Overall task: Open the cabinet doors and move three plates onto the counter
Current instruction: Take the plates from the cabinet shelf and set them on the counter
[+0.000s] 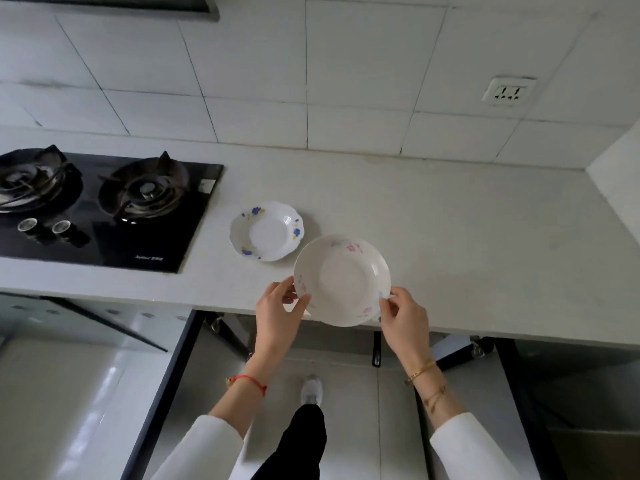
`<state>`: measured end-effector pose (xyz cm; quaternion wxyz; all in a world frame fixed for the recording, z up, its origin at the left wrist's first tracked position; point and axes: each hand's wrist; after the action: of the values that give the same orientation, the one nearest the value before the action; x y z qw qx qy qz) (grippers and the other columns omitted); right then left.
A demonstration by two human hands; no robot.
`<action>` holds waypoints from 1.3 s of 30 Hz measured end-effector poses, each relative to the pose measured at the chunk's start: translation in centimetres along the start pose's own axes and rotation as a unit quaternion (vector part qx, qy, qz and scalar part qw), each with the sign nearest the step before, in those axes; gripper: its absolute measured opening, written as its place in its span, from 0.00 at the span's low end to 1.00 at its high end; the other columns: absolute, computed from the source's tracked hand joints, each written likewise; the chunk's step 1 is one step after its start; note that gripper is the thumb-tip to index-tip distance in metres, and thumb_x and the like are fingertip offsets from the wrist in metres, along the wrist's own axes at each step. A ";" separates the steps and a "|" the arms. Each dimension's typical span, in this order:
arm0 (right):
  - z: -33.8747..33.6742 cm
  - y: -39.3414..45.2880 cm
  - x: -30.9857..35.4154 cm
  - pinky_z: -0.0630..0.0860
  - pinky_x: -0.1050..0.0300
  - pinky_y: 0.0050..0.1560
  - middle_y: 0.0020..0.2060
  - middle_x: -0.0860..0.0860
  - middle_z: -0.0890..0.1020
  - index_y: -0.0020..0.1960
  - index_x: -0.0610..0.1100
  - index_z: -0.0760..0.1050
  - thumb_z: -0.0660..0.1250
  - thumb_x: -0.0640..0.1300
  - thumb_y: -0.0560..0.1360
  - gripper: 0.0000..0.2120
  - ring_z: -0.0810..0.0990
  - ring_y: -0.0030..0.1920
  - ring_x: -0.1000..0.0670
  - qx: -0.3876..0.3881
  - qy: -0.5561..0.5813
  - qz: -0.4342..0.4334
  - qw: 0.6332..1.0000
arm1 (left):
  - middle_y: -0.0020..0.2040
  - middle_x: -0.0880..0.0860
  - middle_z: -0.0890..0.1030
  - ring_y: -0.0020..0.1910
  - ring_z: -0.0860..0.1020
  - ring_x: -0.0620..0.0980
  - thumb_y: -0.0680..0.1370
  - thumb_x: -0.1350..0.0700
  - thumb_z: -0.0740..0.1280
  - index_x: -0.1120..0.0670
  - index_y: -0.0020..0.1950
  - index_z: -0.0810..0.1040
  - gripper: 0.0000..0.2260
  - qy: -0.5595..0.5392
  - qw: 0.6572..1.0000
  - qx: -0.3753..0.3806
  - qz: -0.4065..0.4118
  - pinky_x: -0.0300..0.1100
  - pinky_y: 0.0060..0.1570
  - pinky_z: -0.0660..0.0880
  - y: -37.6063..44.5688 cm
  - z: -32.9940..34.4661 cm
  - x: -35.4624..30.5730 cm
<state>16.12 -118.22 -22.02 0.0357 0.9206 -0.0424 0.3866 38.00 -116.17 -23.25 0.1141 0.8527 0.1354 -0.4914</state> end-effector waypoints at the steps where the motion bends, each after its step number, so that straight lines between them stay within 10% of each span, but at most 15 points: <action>1: 0.3 1.2 0.1 0.75 0.65 0.33 0.43 0.47 0.86 0.56 0.40 0.76 0.65 0.44 0.78 0.10 0.83 0.40 0.50 -0.003 -0.004 0.002 1.000 | 0.45 0.46 0.79 0.41 0.80 0.40 0.73 0.57 0.74 0.49 0.59 0.81 0.15 0.000 1.000 0.005 0.002 0.27 0.46 0.74 1.4 0.4 0.0; 14: 3.5 13.8 -0.2 0.81 0.46 0.41 0.41 0.46 0.85 0.56 0.39 0.76 0.65 0.42 0.77 0.09 0.83 0.40 0.45 0.021 -0.036 0.072 0.997 | 0.32 0.39 0.78 0.32 0.76 0.37 0.74 0.56 0.73 0.52 0.50 0.86 0.07 0.031 0.998 0.042 -0.034 0.20 0.35 0.68 14.0 5.0 0.8; 25: 4.4 18.5 -2.2 0.78 0.49 0.43 0.45 0.44 0.86 0.54 0.39 0.75 0.65 0.41 0.76 0.09 0.82 0.48 0.40 0.058 -0.061 0.094 0.992 | 0.34 0.54 0.83 0.36 0.79 0.54 0.75 0.52 0.72 0.54 0.41 0.85 0.06 0.046 0.992 0.064 -0.103 0.43 0.38 0.74 17.3 8.5 2.0; 39: 5.6 19.0 -4.0 0.79 0.50 0.42 0.44 0.46 0.85 0.54 0.39 0.74 0.66 0.42 0.77 0.09 0.83 0.45 0.44 0.129 -0.065 0.081 0.986 | 0.31 0.56 0.79 0.34 0.76 0.58 0.75 0.54 0.72 0.59 0.38 0.81 0.10 0.100 0.985 0.069 -0.120 0.44 0.33 0.71 16.5 9.2 2.2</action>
<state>15.30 -137.46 -28.14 -0.1174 0.9341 -0.0688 0.3300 37.31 -134.37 -28.71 -0.0184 0.8807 0.2135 -0.4224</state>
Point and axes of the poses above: each hand's wrist, its own y-axis towards the middle knuckle, its own z-axis out of the palm, x = y × z
